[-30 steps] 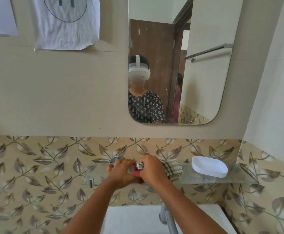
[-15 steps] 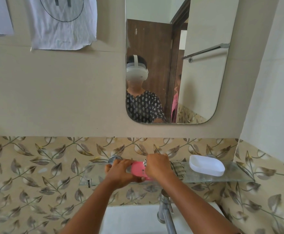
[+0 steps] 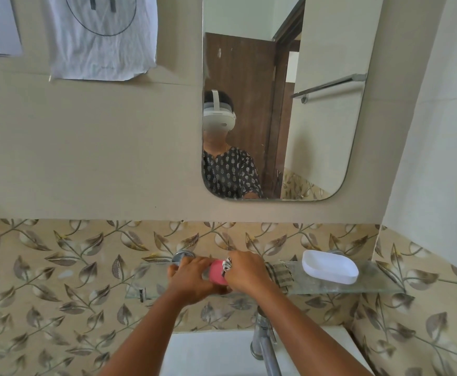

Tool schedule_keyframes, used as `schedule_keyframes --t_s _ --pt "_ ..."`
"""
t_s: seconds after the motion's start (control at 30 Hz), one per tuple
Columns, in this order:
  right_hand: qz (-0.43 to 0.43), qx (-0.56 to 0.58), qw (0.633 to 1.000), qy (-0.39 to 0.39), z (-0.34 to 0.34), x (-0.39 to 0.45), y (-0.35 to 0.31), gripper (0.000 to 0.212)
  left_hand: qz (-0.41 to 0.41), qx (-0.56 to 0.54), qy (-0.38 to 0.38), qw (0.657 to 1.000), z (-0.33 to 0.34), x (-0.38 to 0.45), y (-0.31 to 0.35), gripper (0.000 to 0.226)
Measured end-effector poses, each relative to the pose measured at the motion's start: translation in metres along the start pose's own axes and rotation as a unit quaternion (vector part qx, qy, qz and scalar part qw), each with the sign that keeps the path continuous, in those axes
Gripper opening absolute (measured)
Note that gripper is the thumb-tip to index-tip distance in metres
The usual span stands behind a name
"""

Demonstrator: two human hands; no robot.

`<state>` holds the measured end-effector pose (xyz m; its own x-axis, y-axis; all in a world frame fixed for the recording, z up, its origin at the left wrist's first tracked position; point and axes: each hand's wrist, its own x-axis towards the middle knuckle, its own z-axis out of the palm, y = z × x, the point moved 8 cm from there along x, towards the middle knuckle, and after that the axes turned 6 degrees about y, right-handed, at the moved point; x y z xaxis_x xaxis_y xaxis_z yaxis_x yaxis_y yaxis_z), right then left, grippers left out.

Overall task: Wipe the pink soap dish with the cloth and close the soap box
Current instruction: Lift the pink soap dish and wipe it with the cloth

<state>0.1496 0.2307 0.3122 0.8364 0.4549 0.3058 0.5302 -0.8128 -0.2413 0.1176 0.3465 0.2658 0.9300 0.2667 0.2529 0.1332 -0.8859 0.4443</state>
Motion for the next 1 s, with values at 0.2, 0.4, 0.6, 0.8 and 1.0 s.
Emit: schedule_keyframes --t_s 0.2,0.4,0.6,0.8,1.0 --pt "0.116 0.260 0.958 -0.035 -0.002 0.006 0.024 0.013 0.010 0.020 -0.012 1.000 0.001 -0.001 0.002 0.107" --pt "0.210 0.567 0.796 0.025 -0.034 0.002 0.052 0.018 0.003 0.036 -0.044 0.998 0.001 -0.003 0.003 0.143" --pt "0.174 0.615 0.759 0.125 -0.089 0.007 0.085 0.019 -0.040 -0.050 0.026 0.998 -0.009 -0.006 0.000 0.121" --pt "-0.004 0.603 0.793 0.093 -0.132 0.008 0.057 0.009 0.050 -0.472 0.055 0.878 -0.071 0.001 0.072 0.061" --pt "-0.031 0.359 0.912 0.196 -0.143 0.000 0.070 0.013 0.085 -0.495 -0.001 0.865 -0.087 0.012 0.105 0.023"
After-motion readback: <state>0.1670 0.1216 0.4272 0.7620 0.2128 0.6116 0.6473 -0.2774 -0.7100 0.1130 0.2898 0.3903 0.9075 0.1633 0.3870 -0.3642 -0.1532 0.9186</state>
